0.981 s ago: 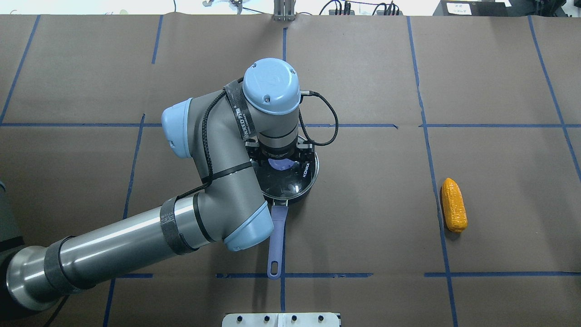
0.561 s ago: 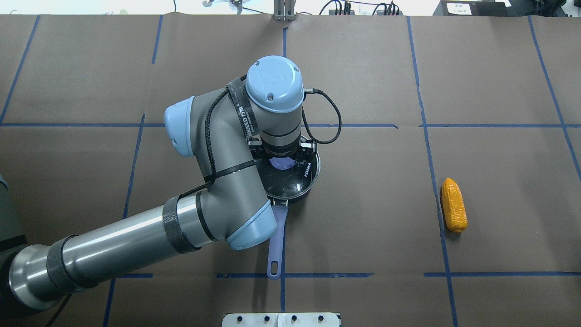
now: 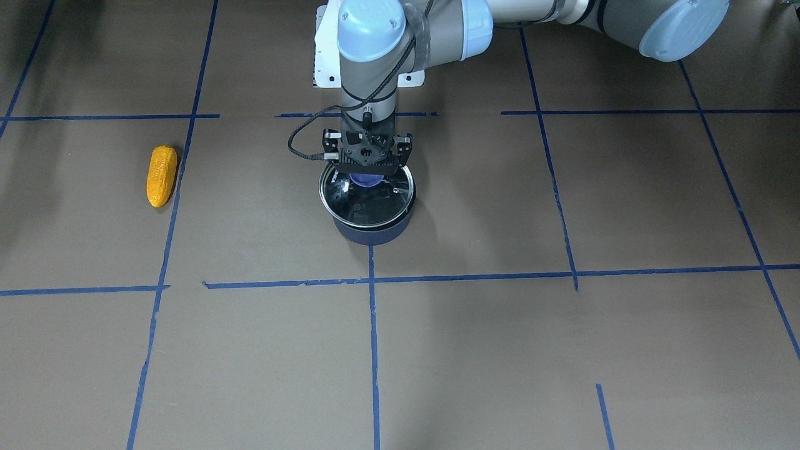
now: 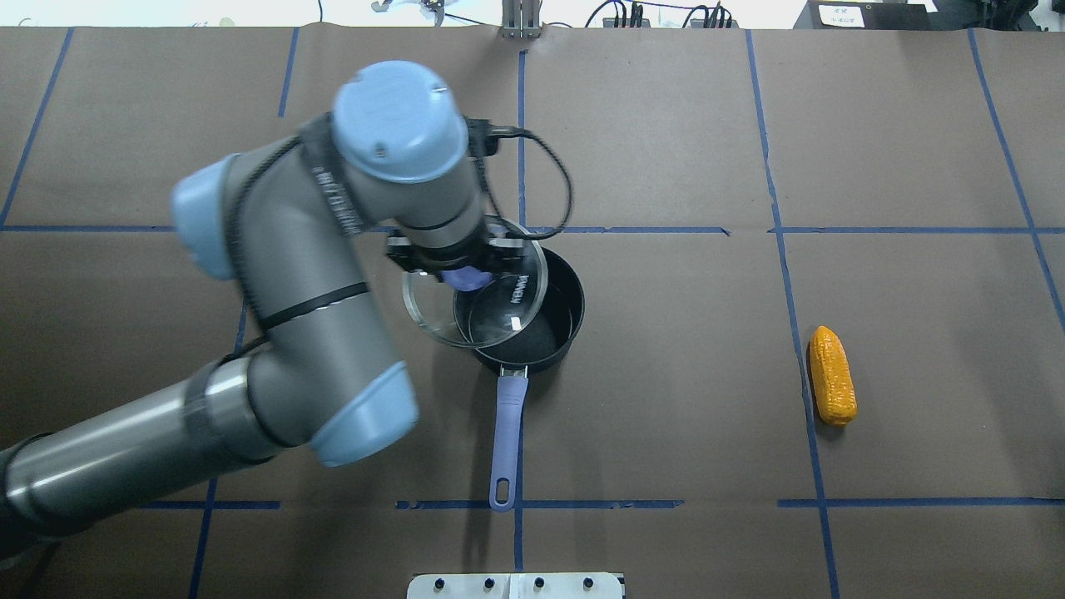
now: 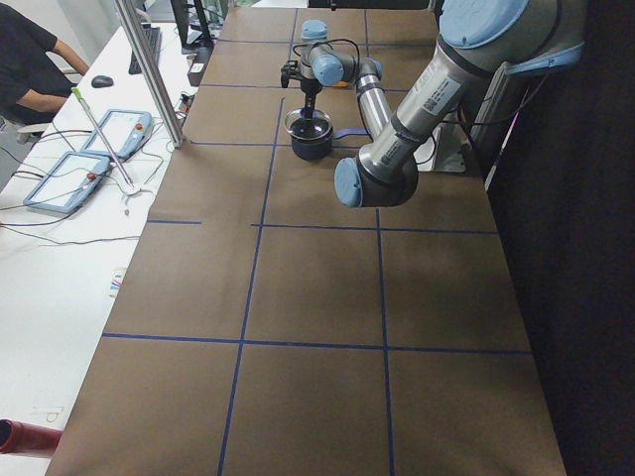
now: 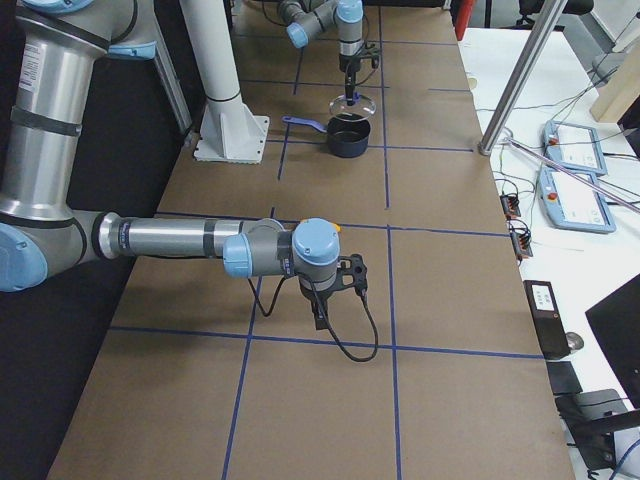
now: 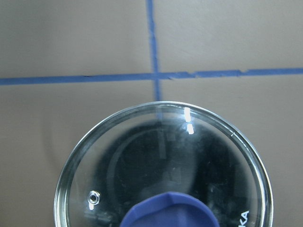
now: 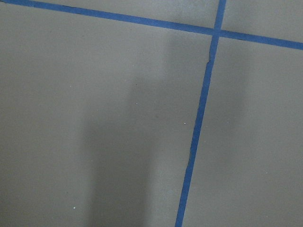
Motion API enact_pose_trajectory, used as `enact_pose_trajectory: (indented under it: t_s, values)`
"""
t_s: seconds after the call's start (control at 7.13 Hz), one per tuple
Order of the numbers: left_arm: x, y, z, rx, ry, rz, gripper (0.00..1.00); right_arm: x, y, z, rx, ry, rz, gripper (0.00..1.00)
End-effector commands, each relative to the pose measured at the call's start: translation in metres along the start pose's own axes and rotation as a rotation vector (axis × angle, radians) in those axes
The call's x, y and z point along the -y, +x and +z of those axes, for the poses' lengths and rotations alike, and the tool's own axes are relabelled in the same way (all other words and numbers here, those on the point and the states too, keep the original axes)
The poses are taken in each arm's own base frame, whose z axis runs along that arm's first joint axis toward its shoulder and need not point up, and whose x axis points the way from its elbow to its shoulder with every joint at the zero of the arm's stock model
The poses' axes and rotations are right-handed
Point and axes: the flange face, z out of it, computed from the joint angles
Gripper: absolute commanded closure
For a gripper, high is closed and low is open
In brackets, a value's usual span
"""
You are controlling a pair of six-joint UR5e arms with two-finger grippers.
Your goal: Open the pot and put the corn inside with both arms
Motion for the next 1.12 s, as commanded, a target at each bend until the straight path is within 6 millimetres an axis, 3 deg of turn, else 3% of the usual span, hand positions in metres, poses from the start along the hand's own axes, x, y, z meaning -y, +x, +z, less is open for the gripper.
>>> enact_pose_trajectory:
  t_s: [0.0,0.14,0.28,0.56,0.7,0.98]
  values:
    - [-0.029,-0.106,0.004,0.051,-0.009,0.129,1.00,0.002,-0.004,0.003,0.003,-0.008,-0.005,0.00]
    - [-0.039,-0.144,0.023,0.073,-0.025,0.149,1.00,0.002,-0.005,0.003,0.004,-0.009,-0.004,0.00]
    - [-0.040,-0.160,0.042,0.062,-0.026,0.151,1.00,0.002,-0.006,0.005,0.006,-0.012,-0.007,0.00]
    - [-0.039,-0.174,0.082,0.082,-0.129,0.117,1.00,0.003,-0.008,0.009,0.007,-0.022,-0.014,0.00]
    - [-0.037,-0.181,0.100,0.106,-0.150,0.104,0.95,0.003,-0.010,0.011,0.008,-0.027,-0.018,0.00]
    - [-0.039,-0.186,0.115,0.109,-0.193,0.095,0.91,0.003,-0.011,0.012,0.009,-0.030,-0.021,0.00]
